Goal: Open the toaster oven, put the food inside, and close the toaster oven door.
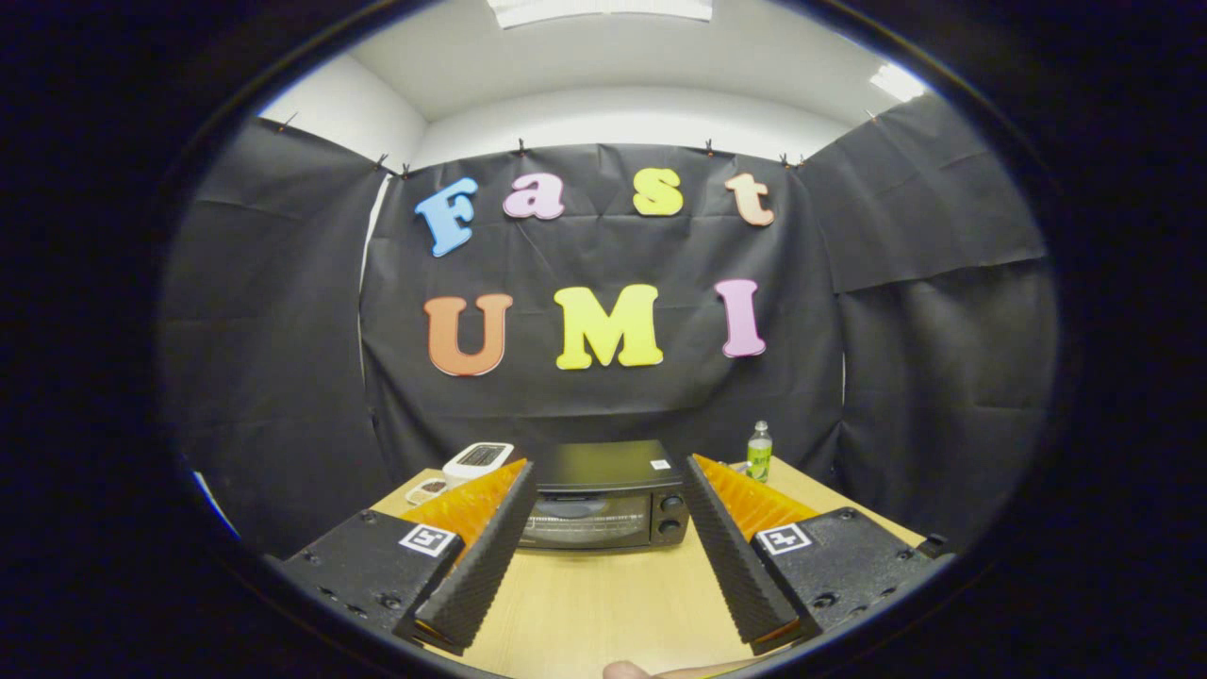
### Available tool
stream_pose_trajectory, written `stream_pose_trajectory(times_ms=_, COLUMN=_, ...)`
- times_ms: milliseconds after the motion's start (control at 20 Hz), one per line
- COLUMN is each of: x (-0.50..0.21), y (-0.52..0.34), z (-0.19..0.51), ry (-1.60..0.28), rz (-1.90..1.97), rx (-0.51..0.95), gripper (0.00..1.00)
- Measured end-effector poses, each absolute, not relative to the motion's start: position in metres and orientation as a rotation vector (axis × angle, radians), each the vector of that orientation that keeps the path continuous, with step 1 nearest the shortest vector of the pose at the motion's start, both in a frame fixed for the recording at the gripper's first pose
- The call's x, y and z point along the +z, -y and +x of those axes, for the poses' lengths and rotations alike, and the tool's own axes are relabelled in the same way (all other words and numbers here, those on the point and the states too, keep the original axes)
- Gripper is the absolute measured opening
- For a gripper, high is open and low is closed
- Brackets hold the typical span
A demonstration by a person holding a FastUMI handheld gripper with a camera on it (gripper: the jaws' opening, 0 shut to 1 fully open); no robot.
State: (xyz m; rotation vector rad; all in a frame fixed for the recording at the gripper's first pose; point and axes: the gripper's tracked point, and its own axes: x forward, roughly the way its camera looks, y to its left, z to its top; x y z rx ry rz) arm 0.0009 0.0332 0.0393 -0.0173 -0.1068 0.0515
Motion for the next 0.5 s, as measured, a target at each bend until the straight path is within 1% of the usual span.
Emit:
stream_pose_trajectory(times_ms=250, x=0.053, y=-0.027, z=-0.019, ry=0.127, rz=-0.040, rx=0.048, gripper=1.00)
stream_pose_trajectory(times_ms=500, x=0.049, y=-0.040, z=-0.026, ry=0.126, rz=-0.036, rx=0.082, gripper=1.00)
